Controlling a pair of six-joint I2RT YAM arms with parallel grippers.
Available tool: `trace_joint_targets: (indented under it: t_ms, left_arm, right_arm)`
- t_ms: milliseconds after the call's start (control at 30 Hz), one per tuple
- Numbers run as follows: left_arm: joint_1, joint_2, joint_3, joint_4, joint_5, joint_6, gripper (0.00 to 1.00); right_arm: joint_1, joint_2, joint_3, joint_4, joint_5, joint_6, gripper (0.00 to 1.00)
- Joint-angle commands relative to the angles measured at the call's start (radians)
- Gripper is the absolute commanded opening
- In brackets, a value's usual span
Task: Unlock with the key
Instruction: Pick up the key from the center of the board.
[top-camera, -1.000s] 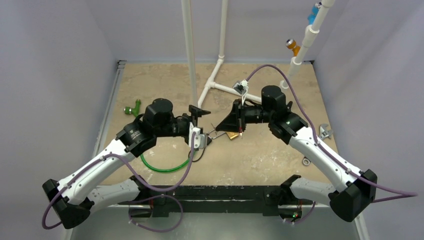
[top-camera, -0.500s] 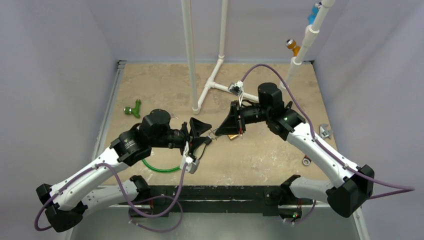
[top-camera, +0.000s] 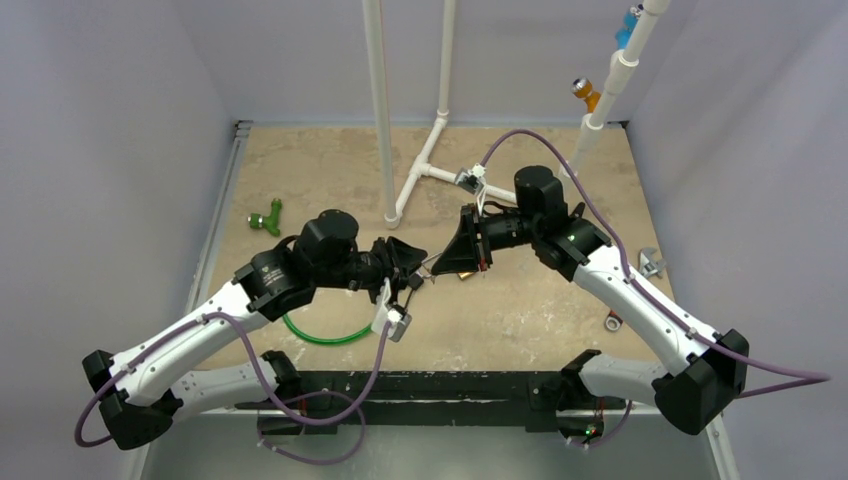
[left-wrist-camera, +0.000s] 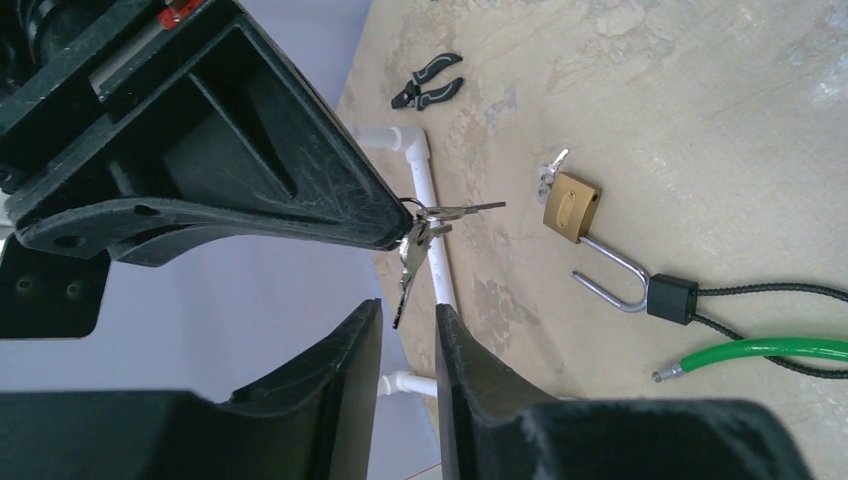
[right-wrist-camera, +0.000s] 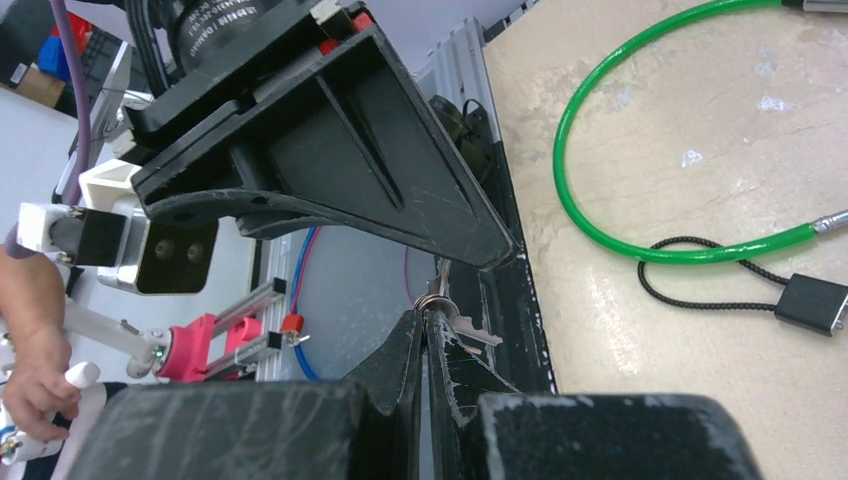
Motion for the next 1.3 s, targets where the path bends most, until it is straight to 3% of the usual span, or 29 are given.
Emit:
trace_joint_targets:
  t_ms: [0,367,533,800,1100,1267]
  left_arm:
    - [-0.02,-0.002,0.056,-0.02,-0.016,0.03,0.22]
    - [-0.116,0.0,0.075,-0.115,-0.088,0.037,0.14]
    - [-0.118,0.003,0.073,-0.097,-0.123,0.036,0.05]
    - [-0.117,0.011,0.055,-0.008,-0.212,0.023,0.01]
    - [-0.116,0.0,0.036,0.063,-0.271,-0.015,0.03]
    - [-0.117,-0.005,0.029,0.094,-0.281,-0.035,0.13]
  right_arm:
    - [0.008,-0.002,0.049,-0.001,0.001,-0.028,0.0]
    - [0.02,0.0,0.072,-0.034,0.041,-0.064,0.0]
    - [0.02,-0.007,0.067,-0.049,0.048,-0.073,0.0]
    - [0.025,-0.026,0.062,-0.056,0.049,-0.081,0.0]
    - [0.032,-0.033,0.06,-0.043,0.05,-0.073,0.0]
    - [0.034,-0.029,0.064,-0.033,0.049,-0.067,0.0]
